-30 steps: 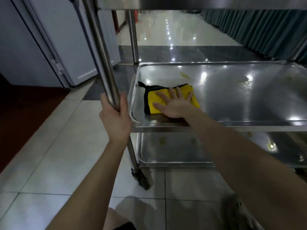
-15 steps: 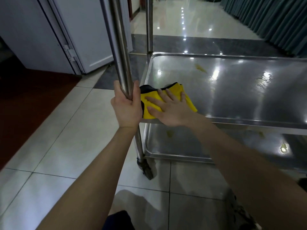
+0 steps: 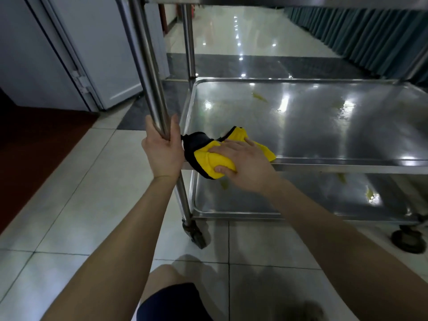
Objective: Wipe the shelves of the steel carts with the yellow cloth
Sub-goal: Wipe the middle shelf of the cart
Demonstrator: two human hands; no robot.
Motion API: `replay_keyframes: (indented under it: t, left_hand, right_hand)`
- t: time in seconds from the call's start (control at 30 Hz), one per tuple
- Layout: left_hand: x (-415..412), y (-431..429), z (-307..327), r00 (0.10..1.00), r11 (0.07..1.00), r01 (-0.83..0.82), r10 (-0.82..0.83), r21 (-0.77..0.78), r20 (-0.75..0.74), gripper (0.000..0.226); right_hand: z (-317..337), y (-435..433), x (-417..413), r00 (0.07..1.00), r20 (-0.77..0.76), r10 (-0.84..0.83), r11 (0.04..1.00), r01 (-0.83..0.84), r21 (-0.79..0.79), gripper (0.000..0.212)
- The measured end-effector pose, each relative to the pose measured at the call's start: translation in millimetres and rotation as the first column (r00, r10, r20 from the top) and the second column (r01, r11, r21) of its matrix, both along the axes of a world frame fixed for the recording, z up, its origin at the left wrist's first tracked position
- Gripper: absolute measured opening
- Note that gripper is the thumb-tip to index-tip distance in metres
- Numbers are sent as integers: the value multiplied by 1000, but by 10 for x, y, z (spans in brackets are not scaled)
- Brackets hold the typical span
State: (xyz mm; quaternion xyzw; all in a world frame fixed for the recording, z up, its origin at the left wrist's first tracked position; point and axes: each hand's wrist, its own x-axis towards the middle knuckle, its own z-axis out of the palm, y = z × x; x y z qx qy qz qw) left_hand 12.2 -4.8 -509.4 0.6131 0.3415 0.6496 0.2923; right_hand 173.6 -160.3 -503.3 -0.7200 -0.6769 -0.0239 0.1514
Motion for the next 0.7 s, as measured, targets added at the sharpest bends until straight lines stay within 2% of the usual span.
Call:
replay_keyframes:
  t: [0.27, 0.4, 0.5, 0.57, 0.63, 0.7]
  left_hand:
    - [-1, -31, 29, 998, 997, -70, 69, 35, 12, 14]
    - [-68, -68, 59, 999, 999, -49, 49, 3, -10, 13]
    - [-159, -178, 122, 992, 986, -14, -7, -166, -128, 20]
    - [-270, -310, 214, 954, 952, -41, -54, -304, -295, 30]
    - [-438, -475, 318, 848, 905, -90, -149, -416, -509, 35]
    - [-654, -682, 463, 717, 808, -102, -345, -581, -605, 36]
  right_hand:
    - [-146, 14, -109, 999, 37, -8, 974, -1, 226, 48]
    - [-214, -44, -244, 997, 76, -26, 959, 3, 282, 59]
    - [-86, -116, -275, 996, 80, -26, 982, 10, 191, 65]
    - [85, -128, -252, 999, 48, -12, 996, 7, 89, 62]
    - [277, -146, -261, 1000, 10, -8, 999, 9, -53, 57]
    - [494, -162, -287, 1000, 14, -12, 976, 15, -219, 55]
